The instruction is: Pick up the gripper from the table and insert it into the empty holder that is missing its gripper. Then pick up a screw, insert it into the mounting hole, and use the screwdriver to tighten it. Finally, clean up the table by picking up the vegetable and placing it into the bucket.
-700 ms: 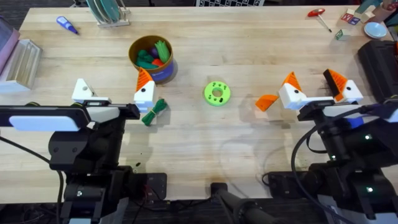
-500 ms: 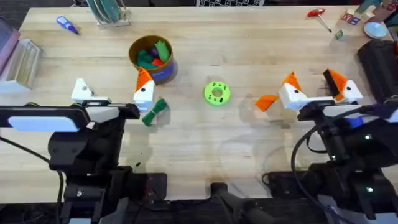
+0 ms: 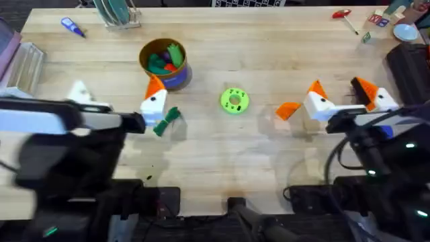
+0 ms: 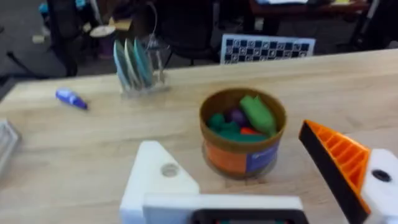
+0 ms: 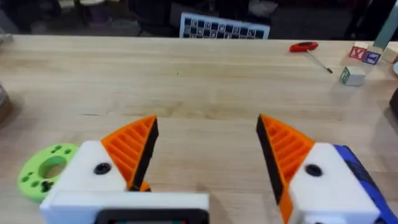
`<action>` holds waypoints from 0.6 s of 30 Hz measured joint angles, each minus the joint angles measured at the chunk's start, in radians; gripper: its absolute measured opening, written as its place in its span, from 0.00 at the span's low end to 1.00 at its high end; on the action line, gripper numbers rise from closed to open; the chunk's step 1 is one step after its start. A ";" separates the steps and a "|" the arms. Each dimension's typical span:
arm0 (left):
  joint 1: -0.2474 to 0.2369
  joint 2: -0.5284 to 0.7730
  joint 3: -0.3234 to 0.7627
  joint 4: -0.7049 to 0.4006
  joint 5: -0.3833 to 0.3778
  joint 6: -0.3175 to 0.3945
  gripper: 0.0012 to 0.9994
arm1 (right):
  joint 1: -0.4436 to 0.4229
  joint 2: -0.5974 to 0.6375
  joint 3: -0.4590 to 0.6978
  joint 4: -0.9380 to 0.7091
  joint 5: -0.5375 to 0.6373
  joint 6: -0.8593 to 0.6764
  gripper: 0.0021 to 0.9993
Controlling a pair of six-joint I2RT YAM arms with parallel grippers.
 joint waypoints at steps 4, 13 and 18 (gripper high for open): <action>0.000 0.136 0.235 -0.156 0.068 0.039 0.99 | 0.000 0.070 0.227 -0.232 -0.018 0.000 0.97; 0.000 0.541 0.593 -0.671 0.222 0.064 0.99 | 0.000 0.291 0.631 -0.512 -0.022 -0.027 0.97; 0.000 0.713 0.595 -0.729 0.288 0.064 0.99 | 0.000 0.306 0.644 -0.512 -0.022 -0.031 0.97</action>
